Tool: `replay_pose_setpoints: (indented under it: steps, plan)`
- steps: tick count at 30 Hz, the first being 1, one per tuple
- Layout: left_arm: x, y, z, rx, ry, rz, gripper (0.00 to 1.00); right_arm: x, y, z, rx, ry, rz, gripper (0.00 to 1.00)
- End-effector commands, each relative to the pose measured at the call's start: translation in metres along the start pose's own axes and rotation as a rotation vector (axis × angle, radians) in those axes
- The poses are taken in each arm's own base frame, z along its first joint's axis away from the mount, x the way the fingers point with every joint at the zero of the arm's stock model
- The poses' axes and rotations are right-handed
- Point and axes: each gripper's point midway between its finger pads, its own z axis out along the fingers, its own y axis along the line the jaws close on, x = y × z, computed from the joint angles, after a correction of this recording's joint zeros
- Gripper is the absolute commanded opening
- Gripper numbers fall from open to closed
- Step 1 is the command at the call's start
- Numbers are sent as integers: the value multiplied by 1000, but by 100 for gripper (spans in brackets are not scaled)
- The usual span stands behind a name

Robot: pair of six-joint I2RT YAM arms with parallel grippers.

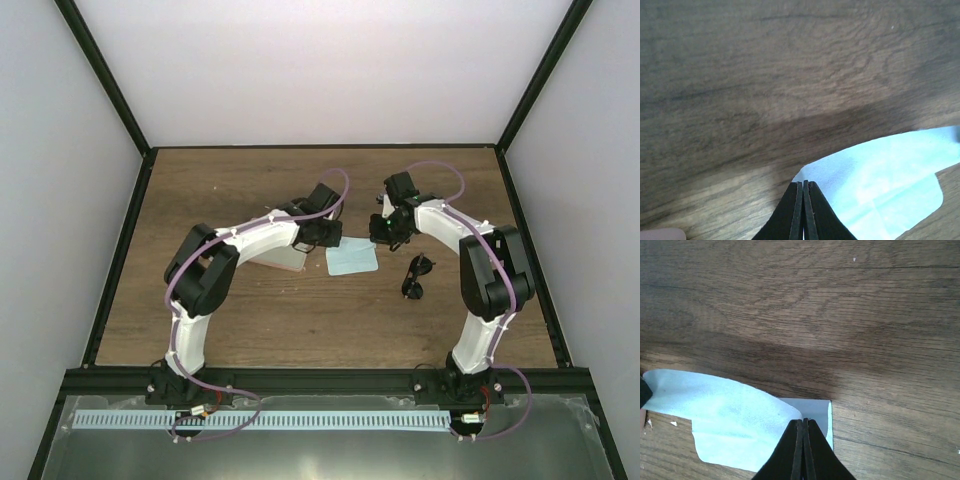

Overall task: Organize the sunglasses
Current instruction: Adjust the glasses cleaning cloth at the center of the board.

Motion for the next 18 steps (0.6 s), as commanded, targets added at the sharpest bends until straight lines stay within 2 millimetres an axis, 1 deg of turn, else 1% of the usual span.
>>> replay_pose_setpoints:
  steps: [1, 9, 13, 18]
  plan:
    - [-22, -6, -13, 4, -54, 12, 4, -15, 2, -8, -3, -31, -9, 1]
    - [-4, -4, -8, 30, -11, 1, 4, 2, 0, -2, -19, 3, 7, 1]
    - [7, -5, -4, 49, 19, -8, 4, 6, -1, -1, -18, 12, 5, 1]
    - [14, -2, -2, 48, 37, -21, 4, 11, -1, 0, -28, 23, 5, 1]
